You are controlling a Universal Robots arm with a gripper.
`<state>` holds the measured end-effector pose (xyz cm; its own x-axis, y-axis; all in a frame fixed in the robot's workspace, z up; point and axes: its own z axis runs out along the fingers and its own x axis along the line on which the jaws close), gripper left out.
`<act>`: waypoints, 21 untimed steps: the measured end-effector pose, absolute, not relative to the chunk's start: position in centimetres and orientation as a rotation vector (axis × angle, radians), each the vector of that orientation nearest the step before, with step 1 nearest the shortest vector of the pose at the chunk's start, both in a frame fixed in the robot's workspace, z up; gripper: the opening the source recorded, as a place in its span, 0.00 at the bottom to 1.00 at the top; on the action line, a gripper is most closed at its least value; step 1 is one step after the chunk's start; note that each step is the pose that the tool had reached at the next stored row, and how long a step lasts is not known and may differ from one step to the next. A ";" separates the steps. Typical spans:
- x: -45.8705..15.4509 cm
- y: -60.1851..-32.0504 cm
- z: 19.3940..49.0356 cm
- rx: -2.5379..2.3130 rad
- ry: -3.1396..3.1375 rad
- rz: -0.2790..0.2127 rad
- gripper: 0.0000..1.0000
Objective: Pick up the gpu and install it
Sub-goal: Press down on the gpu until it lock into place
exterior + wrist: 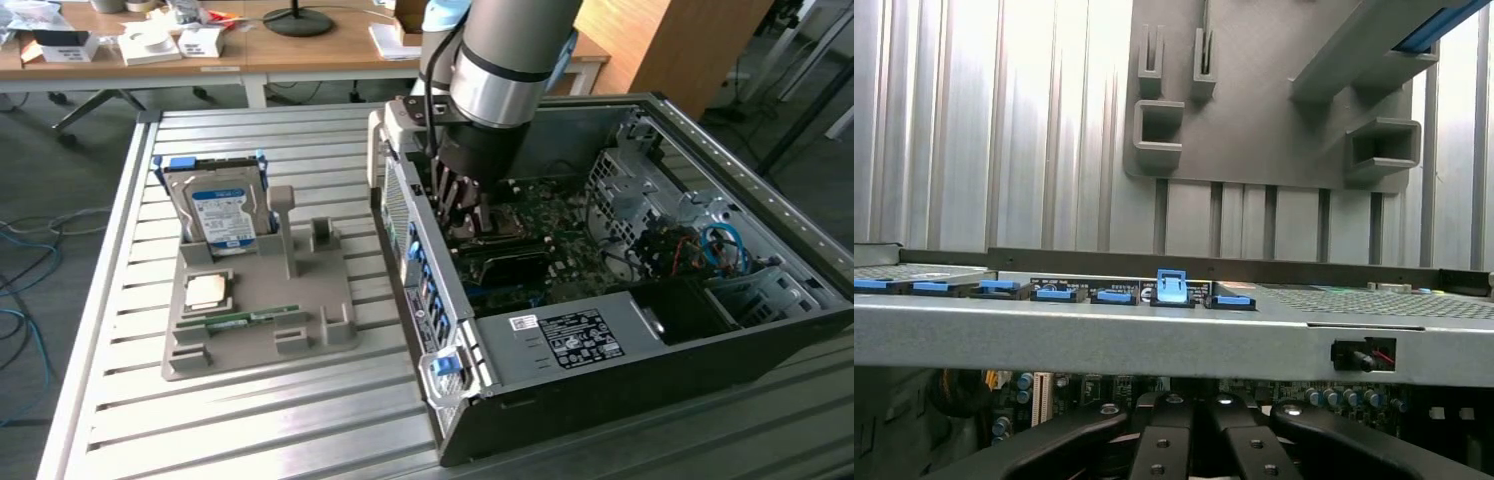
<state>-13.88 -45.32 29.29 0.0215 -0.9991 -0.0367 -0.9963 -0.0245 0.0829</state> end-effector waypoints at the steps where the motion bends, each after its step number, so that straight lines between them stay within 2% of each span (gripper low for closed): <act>1: -13.8 -45.3 29.3 2.221 -2.170 -0.131 0.11; 21: -11.3 -45.3 29.3 2.222 -2.170 -0.131 0.11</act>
